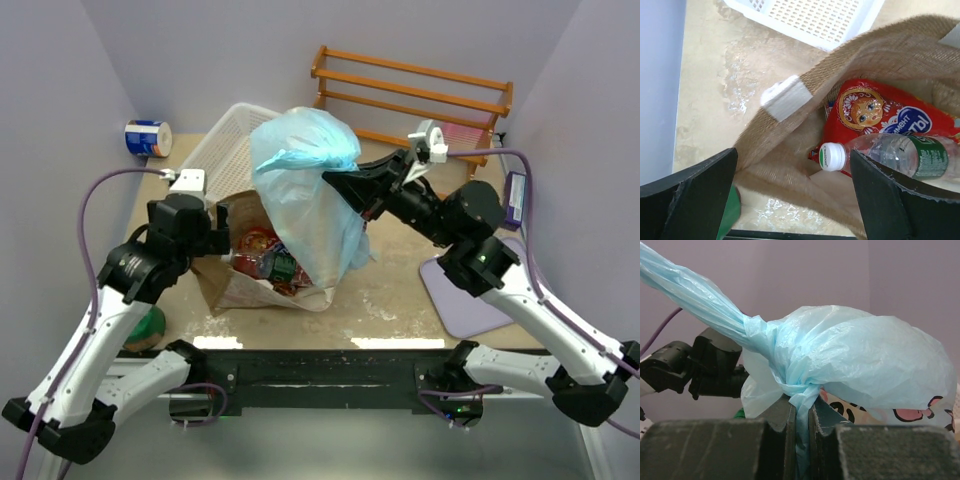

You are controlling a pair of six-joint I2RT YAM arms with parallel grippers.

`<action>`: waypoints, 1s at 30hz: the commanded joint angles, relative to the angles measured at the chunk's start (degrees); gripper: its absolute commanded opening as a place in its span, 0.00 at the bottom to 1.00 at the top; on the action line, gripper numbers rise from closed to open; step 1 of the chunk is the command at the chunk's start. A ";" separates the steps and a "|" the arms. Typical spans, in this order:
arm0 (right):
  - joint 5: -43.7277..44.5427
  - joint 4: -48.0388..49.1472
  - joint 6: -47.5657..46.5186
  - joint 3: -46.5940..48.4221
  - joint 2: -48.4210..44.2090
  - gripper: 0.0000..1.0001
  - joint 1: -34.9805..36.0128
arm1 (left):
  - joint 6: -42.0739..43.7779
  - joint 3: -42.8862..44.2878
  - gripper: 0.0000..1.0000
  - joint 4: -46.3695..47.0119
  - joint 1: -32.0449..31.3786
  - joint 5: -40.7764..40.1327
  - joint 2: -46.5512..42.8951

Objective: Place the mixed food into the grocery bags and tie them

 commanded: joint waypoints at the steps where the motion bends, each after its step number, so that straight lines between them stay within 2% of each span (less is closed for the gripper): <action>1: -4.04 7.53 -0.05 -0.18 3.66 0.00 0.87 | -5.99 2.50 1.00 -3.61 0.48 -1.85 -4.21; 6: -6.33 10.70 -1.28 0.17 8.50 0.00 1.58 | -11.17 2.51 1.00 -6.43 0.48 0.78 -8.16; 10: -8.00 12.37 -5.23 -0.53 10.96 0.00 2.54 | -15.13 -0.65 1.00 -0.14 0.48 7.01 -12.47; 14: -8.18 11.68 -11.55 -1.85 12.54 0.00 5.52 | -20.22 -7.41 1.00 7.26 0.48 11.51 -14.50; 23: -6.08 7.28 -18.51 -6.77 14.92 0.00 8.78 | -22.60 -14.45 0.99 10.35 0.48 8.00 -14.41; 28: -2.12 3.77 -20.97 -7.65 15.45 0.00 9.92 | -22.60 -18.41 0.89 12.46 0.48 6.50 -14.76; 30: -0.45 2.10 -21.06 -7.83 15.01 0.00 9.84 | -22.43 -18.76 0.79 12.29 0.48 6.50 -14.41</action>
